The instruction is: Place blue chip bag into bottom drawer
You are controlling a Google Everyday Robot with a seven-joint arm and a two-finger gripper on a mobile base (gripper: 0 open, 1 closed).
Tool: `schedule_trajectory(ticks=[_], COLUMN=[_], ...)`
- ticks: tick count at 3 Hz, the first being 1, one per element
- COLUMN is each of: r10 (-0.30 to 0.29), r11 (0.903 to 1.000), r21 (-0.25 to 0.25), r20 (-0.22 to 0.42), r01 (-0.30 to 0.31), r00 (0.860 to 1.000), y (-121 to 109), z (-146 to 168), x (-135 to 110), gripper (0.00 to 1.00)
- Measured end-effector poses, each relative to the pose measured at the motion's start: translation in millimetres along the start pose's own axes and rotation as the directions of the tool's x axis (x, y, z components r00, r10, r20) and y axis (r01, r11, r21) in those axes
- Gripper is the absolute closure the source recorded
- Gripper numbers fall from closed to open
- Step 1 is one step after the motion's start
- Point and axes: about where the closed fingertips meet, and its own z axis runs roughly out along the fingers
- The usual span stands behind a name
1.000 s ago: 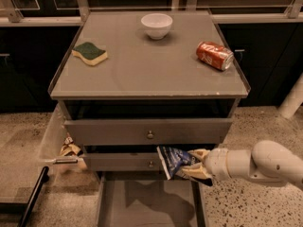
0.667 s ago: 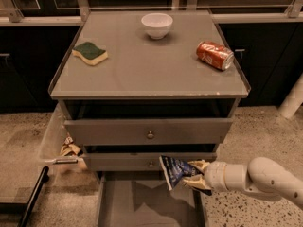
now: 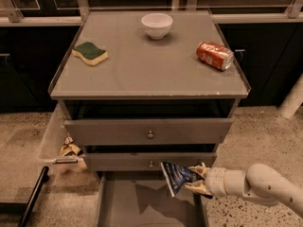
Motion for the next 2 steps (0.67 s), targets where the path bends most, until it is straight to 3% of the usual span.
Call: schedule_trajectory(ticks=[1,2], r10=[0.0,0.026], r11=[1.0,0.9996], r21=[0.0,-0.009], r20=[0.0,0.005], r01=[0.0,-0.026], r00=[1.0,1.0], y=[0.0,-1.3], z=[0.1,10.0], x=[0.1,7.5], gripper=[0.94,1.0])
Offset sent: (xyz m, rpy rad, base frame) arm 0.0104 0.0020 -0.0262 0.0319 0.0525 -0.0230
